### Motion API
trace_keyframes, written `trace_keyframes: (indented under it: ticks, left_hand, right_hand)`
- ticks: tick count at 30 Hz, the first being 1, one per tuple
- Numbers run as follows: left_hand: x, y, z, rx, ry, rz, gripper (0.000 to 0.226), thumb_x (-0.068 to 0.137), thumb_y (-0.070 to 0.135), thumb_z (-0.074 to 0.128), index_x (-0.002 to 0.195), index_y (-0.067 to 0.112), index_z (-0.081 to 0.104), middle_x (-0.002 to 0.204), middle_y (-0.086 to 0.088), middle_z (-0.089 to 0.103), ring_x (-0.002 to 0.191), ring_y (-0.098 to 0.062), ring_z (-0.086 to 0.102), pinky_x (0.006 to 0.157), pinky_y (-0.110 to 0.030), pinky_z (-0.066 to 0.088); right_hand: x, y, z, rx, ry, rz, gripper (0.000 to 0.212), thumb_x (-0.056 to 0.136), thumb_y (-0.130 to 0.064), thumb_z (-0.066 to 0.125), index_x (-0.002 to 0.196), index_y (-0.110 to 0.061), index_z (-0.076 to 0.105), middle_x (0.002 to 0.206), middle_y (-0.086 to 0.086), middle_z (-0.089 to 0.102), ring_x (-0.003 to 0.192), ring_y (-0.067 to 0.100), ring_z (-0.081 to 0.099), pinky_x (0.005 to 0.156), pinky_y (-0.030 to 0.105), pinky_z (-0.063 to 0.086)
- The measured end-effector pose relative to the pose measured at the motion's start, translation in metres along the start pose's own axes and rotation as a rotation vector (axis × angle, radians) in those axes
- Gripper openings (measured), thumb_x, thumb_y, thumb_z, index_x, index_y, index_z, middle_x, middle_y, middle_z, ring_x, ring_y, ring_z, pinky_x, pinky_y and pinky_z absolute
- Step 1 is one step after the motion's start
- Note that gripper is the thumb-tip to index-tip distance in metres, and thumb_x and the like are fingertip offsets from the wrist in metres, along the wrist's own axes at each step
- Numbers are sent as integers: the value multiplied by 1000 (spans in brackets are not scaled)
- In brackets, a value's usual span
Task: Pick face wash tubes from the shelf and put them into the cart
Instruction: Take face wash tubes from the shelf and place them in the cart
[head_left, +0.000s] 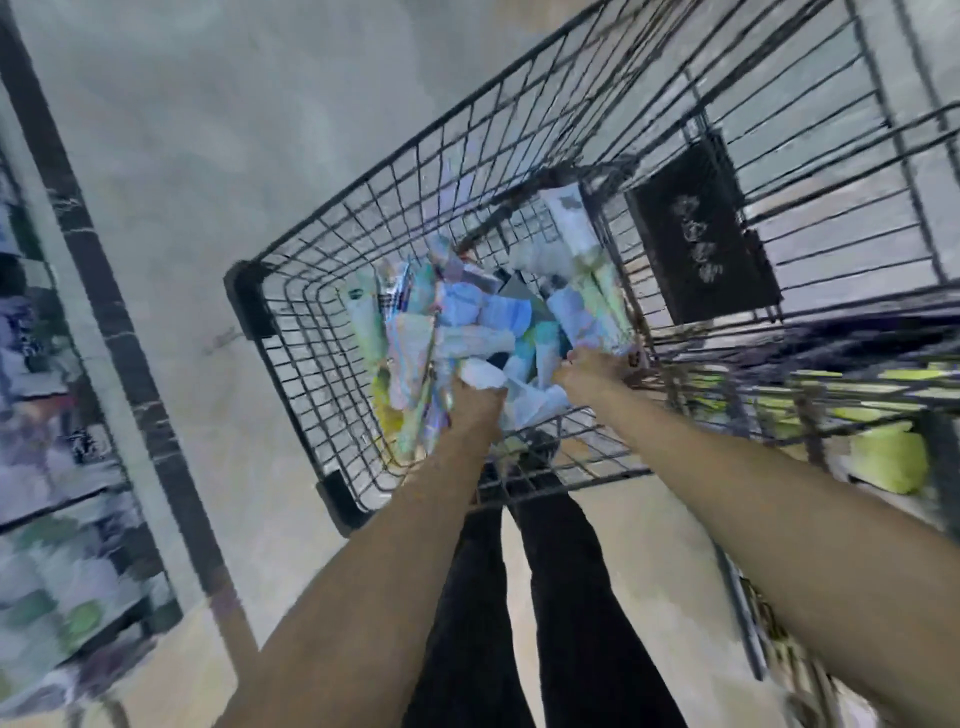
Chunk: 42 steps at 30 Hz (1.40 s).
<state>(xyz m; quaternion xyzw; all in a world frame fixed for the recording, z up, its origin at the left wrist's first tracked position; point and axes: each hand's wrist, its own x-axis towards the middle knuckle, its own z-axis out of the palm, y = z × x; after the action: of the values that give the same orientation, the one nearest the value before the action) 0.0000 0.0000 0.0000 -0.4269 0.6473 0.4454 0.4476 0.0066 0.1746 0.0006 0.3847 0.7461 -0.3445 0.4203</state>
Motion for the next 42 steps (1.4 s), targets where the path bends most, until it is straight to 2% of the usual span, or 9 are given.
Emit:
trace_keyframes:
  ticks: [2, 6, 11, 18, 22, 27, 31, 35, 42]
  left_hand:
    - [21, -1, 11, -78, 33, -61, 59, 88, 30, 77, 131, -2, 53, 126, -19, 64, 108, -38, 67, 71, -43, 60]
    - [76, -18, 35, -222, 81, -121, 97, 55, 38, 93, 134, 10, 44, 116, -15, 64, 101, -38, 68, 85, -58, 59]
    - [53, -11, 36, -278, 82, -131, 64, 82, 16, 82, 131, 16, 41, 113, -11, 60, 102, -34, 66, 77, -49, 61]
    - [17, -3, 8, -288, 32, -73, 50, 81, 2, 76, 125, -1, 53, 118, -23, 59, 94, -40, 67, 59, -48, 63]
    - [-30, 6, -18, -49, 66, 89, 24, 77, 4, 81, 91, 9, 63, 98, -22, 67, 79, -39, 70, 64, -54, 63]
    - [-103, 29, -50, 150, 125, 393, 64, 57, 29, 93, 114, 17, 67, 107, -8, 71, 93, -31, 72, 82, -51, 63]
    - [-180, 60, -74, 121, 86, 638, 57, 63, 27, 92, 107, 23, 56, 98, -4, 74, 85, -22, 74, 74, -43, 61]
    - [-237, 89, -93, 95, 27, 815, 47, 70, 18, 92, 106, 14, 63, 95, -1, 69, 79, -16, 65, 67, -27, 51]
    - [-292, 108, -109, -50, -251, 904, 48, 75, 28, 89, 110, 3, 68, 98, -11, 76, 90, -27, 73, 69, -32, 56]
  right_hand:
    - [24, 0, 10, -20, 36, -19, 41, 94, -31, 69, 126, -10, 55, 123, 13, 62, 111, 29, 60, 79, 31, 36]
    - [55, -7, 25, 48, 89, -30, 56, 89, -34, 77, 131, -9, 52, 131, 15, 63, 120, 33, 60, 86, 38, 49]
    - [70, -4, 32, 63, 139, -56, 54, 85, -32, 82, 127, -12, 55, 126, 14, 67, 115, 34, 64, 91, 40, 52]
    - [39, -5, 0, 377, 164, -148, 43, 83, -33, 73, 124, -30, 60, 110, 2, 69, 99, 27, 66, 84, 38, 54]
    - [-4, -10, -31, 666, 100, -161, 48, 87, -28, 72, 133, -21, 61, 114, 4, 67, 92, 18, 66, 72, 28, 53]
    - [-76, -14, -67, 1072, -2, -133, 12, 96, -18, 67, 106, -24, 67, 90, 5, 68, 74, 23, 61, 56, 27, 52]
    - [-138, -3, -88, 1239, -19, -194, 20, 85, -26, 80, 98, -21, 67, 92, 13, 72, 74, 29, 66, 70, 40, 53]
    - [-194, 9, -99, 1332, -94, -283, 45, 84, -32, 82, 117, -9, 64, 102, 23, 72, 70, 29, 67, 58, 36, 54]
    - [-285, 26, -89, 1535, -144, -339, 19, 94, -19, 66, 109, -7, 68, 84, 17, 72, 68, 29, 66, 55, 32, 54]
